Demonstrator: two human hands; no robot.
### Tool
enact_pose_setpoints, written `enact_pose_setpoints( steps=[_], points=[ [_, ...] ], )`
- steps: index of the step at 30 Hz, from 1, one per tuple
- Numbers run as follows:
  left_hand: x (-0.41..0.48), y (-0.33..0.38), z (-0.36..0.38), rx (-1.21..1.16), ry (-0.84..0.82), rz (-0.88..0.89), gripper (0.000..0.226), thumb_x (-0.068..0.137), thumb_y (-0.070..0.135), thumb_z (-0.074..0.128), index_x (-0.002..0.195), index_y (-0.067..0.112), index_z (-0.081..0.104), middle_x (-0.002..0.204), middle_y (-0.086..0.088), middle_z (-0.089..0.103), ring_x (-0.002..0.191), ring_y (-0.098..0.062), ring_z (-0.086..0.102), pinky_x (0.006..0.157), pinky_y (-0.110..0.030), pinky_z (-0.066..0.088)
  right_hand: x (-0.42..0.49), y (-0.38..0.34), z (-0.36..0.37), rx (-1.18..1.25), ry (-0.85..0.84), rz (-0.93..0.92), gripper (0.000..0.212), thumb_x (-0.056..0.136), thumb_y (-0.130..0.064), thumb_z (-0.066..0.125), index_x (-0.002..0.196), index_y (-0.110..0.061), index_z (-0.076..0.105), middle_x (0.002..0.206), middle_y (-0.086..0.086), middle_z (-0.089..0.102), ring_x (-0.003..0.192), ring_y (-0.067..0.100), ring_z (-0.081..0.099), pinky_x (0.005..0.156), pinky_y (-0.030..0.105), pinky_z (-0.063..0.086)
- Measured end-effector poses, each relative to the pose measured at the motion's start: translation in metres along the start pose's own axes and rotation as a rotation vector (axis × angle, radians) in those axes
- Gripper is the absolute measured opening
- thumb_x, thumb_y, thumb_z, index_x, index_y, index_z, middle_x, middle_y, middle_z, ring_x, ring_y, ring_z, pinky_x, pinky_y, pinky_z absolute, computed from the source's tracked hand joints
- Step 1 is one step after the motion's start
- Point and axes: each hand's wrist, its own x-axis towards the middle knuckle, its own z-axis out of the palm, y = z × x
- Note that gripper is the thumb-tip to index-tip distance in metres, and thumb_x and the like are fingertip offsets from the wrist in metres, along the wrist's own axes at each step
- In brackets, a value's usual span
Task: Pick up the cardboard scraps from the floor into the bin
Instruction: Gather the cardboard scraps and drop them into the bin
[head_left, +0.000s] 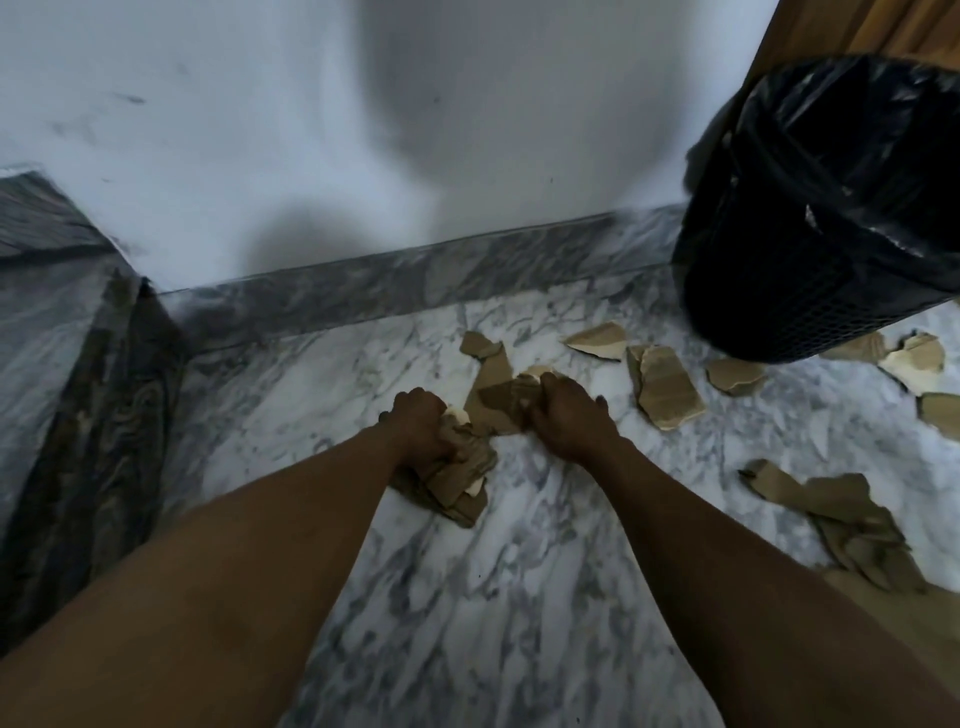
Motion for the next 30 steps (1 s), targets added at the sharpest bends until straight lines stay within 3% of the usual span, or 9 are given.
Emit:
enact_pose_setpoints(
  steps=[3,6,8,11,16,20,24,27,30],
  points=[
    [-0.004,0.004,-0.002,0.076,0.013,-0.028,0.048,0.071,0.061,0.075,0.09,0.019,0.061,0.119,-0.016,0.052,0.115,-0.034,0.046,0.099,-0.039,0.04,-0.021,-0.002,0.009,-0.088,0.118,-0.093,0.035,0.096,-0.04,0.051,0.119,-0.014,0.049,0.12,0.008,0.055,0.114,0.033,0.049,0.089,0.048,0.042],
    [-0.007,0.004,0.004,0.046,-0.049,-0.139,0.079,0.077,0.058,0.072,0.137,0.012,0.049,0.155,-0.023,0.014,0.143,-0.045,0.009,0.116,-0.046,0.019,-0.04,0.001,0.018,-0.174,0.112,-0.077,0.041,0.095,-0.042,0.052,0.126,-0.015,0.049,0.13,0.008,0.046,0.117,0.034,0.044,0.09,0.046,0.041],
    [-0.006,0.0,0.01,0.018,-0.066,-0.227,0.096,0.072,0.064,0.073,0.147,0.016,0.037,0.161,-0.018,-0.001,0.146,-0.047,-0.003,0.118,-0.055,0.014,-0.049,0.003,0.02,-0.108,0.083,0.0,0.046,0.095,-0.044,0.054,0.13,-0.015,0.049,0.138,0.011,0.036,0.119,0.037,0.04,0.093,0.046,0.04],
    [-0.013,-0.002,0.008,0.022,-0.054,-0.254,0.093,0.073,0.065,0.071,0.144,0.015,0.039,0.152,-0.014,0.027,0.14,-0.039,0.022,0.114,-0.05,0.023,-0.056,0.003,0.016,-0.027,0.0,0.112,0.049,0.093,-0.046,0.059,0.129,-0.014,0.05,0.138,0.016,0.033,0.122,0.041,0.036,0.098,0.05,0.04],
    [-0.021,-0.01,0.0,-0.101,-0.017,-0.271,0.097,0.066,0.051,0.085,0.139,0.007,0.04,0.142,-0.017,0.04,0.129,-0.034,0.042,0.104,-0.039,0.042,-0.07,0.001,0.011,0.002,-0.087,0.233,0.049,0.088,-0.047,0.062,0.127,-0.02,0.052,0.131,0.015,0.042,0.126,0.042,0.038,0.104,0.053,0.036],
    [-0.025,-0.017,-0.008,-0.121,-0.045,-0.247,0.087,0.069,0.041,0.086,0.134,0.0,0.045,0.134,-0.015,0.05,0.119,-0.03,0.053,0.091,-0.033,0.048,-0.079,0.001,0.018,0.154,-0.058,0.193,0.038,0.076,-0.053,0.067,0.097,-0.021,0.061,0.113,0.017,0.049,0.1,0.041,0.055,0.082,0.042,0.046],
    [-0.026,-0.017,-0.013,-0.142,-0.092,-0.188,0.079,0.074,0.036,0.084,0.135,0.0,0.048,0.138,-0.017,0.047,0.121,-0.031,0.051,0.09,-0.033,0.047,-0.081,0.014,0.022,0.386,-0.014,0.126,0.039,0.061,-0.054,0.057,0.06,-0.017,0.046,0.065,0.011,0.049,0.067,0.028,0.051,0.063,0.036,0.035],
    [-0.029,-0.002,-0.018,-0.302,-0.116,-0.129,0.088,0.076,0.027,0.084,0.146,0.005,0.037,0.148,-0.014,0.037,0.129,-0.032,0.045,0.102,-0.039,0.046,-0.091,0.021,0.006,0.404,0.017,0.155,0.031,0.071,-0.026,0.077,0.072,0.0,0.059,0.069,0.017,0.058,0.067,0.03,0.058,0.061,0.034,0.038],
    [-0.02,0.022,-0.023,-0.422,-0.115,-0.071,0.082,0.075,0.028,0.084,0.143,0.009,0.042,0.142,-0.011,0.043,0.122,-0.031,0.05,0.1,-0.042,0.048,-0.099,0.032,-0.001,0.617,0.146,0.198,0.035,0.068,-0.031,0.074,0.091,-0.006,0.066,0.081,0.012,0.068,0.074,0.026,0.065,0.065,0.039,0.052]
  ],
)
